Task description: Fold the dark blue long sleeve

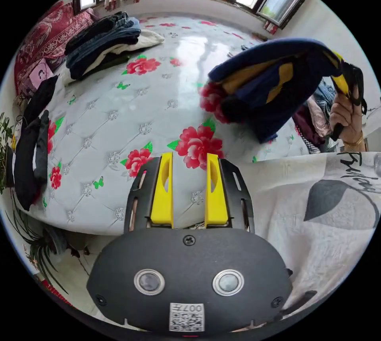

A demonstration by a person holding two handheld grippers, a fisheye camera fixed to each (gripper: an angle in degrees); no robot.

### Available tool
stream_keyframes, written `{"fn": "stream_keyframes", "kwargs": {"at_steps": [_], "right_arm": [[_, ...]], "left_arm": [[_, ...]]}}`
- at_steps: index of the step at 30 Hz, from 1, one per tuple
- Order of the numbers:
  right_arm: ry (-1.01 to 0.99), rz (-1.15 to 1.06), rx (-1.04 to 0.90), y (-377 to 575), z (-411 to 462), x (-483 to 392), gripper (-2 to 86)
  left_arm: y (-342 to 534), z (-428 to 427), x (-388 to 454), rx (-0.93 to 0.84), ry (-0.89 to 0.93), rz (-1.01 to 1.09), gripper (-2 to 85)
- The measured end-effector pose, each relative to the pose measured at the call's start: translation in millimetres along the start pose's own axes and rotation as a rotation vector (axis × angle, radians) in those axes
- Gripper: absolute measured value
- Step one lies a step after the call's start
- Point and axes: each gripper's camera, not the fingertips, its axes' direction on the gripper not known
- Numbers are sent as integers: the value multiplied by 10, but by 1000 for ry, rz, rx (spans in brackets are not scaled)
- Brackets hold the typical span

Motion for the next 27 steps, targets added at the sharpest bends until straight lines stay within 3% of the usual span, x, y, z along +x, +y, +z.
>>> {"fn": "stream_keyframes", "kwargs": {"at_steps": [4, 9, 13, 15, 17, 22, 27], "right_arm": [[-135, -192, 109, -524, -363, -677, -3], [20, -366, 140, -973, -447, -1318, -1], [397, -87, 71, -937, -153, -766, 7], [734, 134, -111, -636, 220, -118, 23], [864, 209, -218, -349, 456, 188, 38], [804, 317, -361, 121, 1119, 594, 76], [829, 154, -583, 213, 2201, 851, 96]], "left_arm": [[77, -341, -77, 129, -10, 69, 130], [183, -789, -441, 342, 32, 32, 85], [60, -580, -885, 206, -38, -3, 50], [63, -442, -1098, 149, -55, -42, 49], [95, -319, -1261, 97, -55, -64, 53], [185, 148, -1357, -55, 11, 1, 79], [99, 756, -1015, -237, 67, 189, 111]]}}
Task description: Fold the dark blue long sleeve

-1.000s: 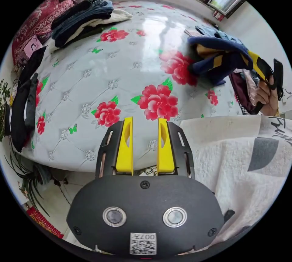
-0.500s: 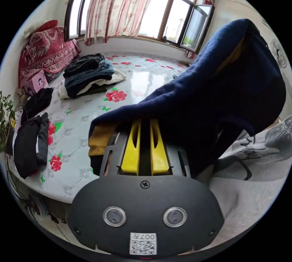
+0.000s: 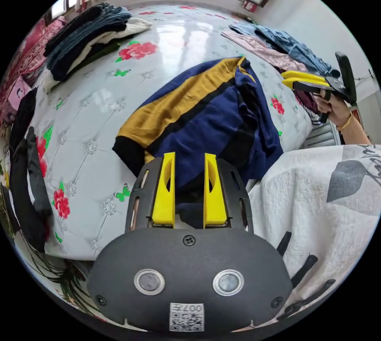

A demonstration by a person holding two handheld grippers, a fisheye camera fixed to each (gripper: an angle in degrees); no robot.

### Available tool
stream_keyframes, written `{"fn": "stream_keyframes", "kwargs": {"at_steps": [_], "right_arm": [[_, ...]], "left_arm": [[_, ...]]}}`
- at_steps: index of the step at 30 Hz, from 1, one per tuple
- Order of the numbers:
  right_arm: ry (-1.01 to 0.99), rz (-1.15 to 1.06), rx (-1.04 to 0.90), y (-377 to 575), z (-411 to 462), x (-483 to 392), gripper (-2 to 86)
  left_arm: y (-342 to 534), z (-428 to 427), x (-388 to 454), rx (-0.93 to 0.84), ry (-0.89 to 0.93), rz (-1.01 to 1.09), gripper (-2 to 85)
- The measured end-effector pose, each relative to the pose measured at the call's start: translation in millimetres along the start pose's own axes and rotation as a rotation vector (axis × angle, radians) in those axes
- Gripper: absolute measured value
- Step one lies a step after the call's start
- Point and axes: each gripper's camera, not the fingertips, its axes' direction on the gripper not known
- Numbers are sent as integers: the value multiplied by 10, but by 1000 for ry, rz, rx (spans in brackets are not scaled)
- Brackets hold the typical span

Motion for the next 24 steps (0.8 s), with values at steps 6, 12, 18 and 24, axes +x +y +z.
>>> {"fn": "stream_keyframes", "kwargs": {"at_steps": [6, 12, 18, 24], "right_arm": [[108, -275, -167, -436, 764, -499, 97], [104, -276, -205, -690, 1009, -397, 31], [-38, -82, 84, -790, 132, 147, 1], [-162, 115, 362, -503, -845, 746, -2]], "left_arm": [[-80, -111, 389, -3, -96, 142, 113], [10, -220, 798, -23, 21, 303, 110], [-115, 6, 996, -152, -114, 270, 41], [-166, -834, 782, 11, 19, 51, 1]]}}
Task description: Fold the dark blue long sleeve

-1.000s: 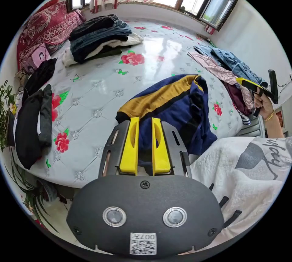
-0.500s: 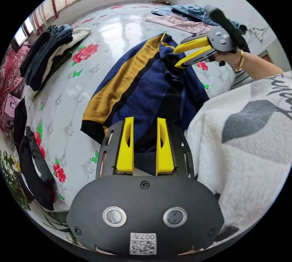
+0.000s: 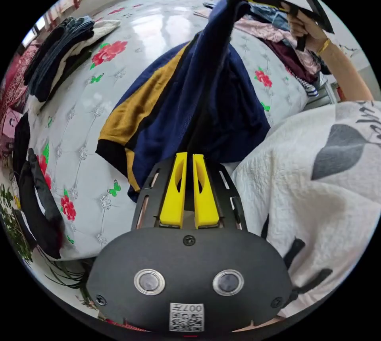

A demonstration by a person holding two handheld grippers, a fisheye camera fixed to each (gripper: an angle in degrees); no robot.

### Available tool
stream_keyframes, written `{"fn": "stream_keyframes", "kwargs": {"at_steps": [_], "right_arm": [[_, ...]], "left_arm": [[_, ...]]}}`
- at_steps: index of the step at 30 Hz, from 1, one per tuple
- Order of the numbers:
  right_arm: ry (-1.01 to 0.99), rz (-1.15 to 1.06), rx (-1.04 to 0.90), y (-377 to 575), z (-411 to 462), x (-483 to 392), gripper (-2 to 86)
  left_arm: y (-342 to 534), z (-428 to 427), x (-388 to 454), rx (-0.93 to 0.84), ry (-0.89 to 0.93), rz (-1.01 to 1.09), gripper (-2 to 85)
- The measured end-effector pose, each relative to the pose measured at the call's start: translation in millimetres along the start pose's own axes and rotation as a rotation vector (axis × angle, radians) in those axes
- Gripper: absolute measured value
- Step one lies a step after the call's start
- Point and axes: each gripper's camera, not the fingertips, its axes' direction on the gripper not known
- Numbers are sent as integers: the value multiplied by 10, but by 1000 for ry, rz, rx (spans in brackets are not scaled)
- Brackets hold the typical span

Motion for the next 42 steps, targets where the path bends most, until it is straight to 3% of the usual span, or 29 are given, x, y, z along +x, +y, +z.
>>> {"fn": "stream_keyframes", "kwargs": {"at_steps": [5, 10, 12, 17, 23, 27, 29, 32, 36, 42], "right_arm": [[-24, -11, 156, 120, -697, -112, -2], [-41, -81, 254, 203, -1279, -359, -2], [-59, -102, 260, 249, -1421, -454, -3], [-43, -104, 210, 390, -1433, -643, -3], [-77, -101, 233, 509, -1610, -898, -2], [-74, -113, 254, 591, -1847, -1122, -2], [-76, -116, 271, 652, -1964, -1199, -2], [-69, -119, 273, 773, -2115, -1304, -2], [8, -95, 298, 976, -2326, -1349, -2], [69, -116, 418, 981, -3036, -1400, -3]], "left_arm": [[133, -1171, -86, 245, 48, -138, -4], [131, -1664, 176, 291, 59, -69, 0], [138, -1655, 258, 294, 53, -93, 5], [54, -1337, 694, 247, 111, -60, 113], [-406, -809, 1390, 141, -86, 4, 155], [-677, -623, 1716, 110, -295, 88, 135], [-732, -464, 1723, 30, -383, 67, 69], [-637, -597, 1688, 58, -299, 62, 5], [-338, -1430, 1511, 248, -160, -64, -7], [109, -3747, 1228, 779, -26, -167, -9]]}}
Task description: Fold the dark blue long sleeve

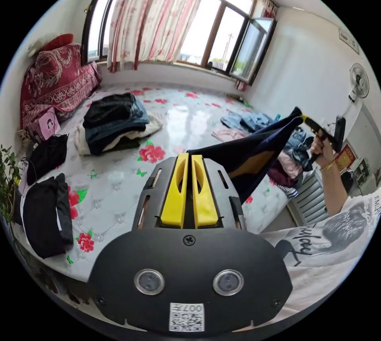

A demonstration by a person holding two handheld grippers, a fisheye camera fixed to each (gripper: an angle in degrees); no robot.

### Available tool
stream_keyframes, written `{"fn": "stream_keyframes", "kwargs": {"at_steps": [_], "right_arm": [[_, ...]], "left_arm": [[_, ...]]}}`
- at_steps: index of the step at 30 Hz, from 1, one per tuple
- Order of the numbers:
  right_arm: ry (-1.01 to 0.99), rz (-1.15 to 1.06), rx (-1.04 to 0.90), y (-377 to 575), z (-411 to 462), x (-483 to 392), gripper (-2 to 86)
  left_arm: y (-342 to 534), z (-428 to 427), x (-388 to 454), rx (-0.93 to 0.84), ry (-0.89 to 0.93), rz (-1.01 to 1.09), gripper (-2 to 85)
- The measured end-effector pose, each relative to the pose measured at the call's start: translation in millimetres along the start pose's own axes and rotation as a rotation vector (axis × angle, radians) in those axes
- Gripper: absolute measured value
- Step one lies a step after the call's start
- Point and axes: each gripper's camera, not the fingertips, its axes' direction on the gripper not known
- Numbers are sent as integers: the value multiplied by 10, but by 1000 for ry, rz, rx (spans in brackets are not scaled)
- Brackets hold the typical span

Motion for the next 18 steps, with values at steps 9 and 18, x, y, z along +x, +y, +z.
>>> {"fn": "stream_keyframes", "kwargs": {"at_steps": [9, 18], "right_arm": [[83, -302, 414, -339, -1454, -969, -3], [203, -507, 614, -717, -1935, -1458, -3]], "left_arm": [[-382, -2510, 1053, 596, -7, 214, -9], [-356, -3415, 1741, 907, -202, 431, -9]]}}
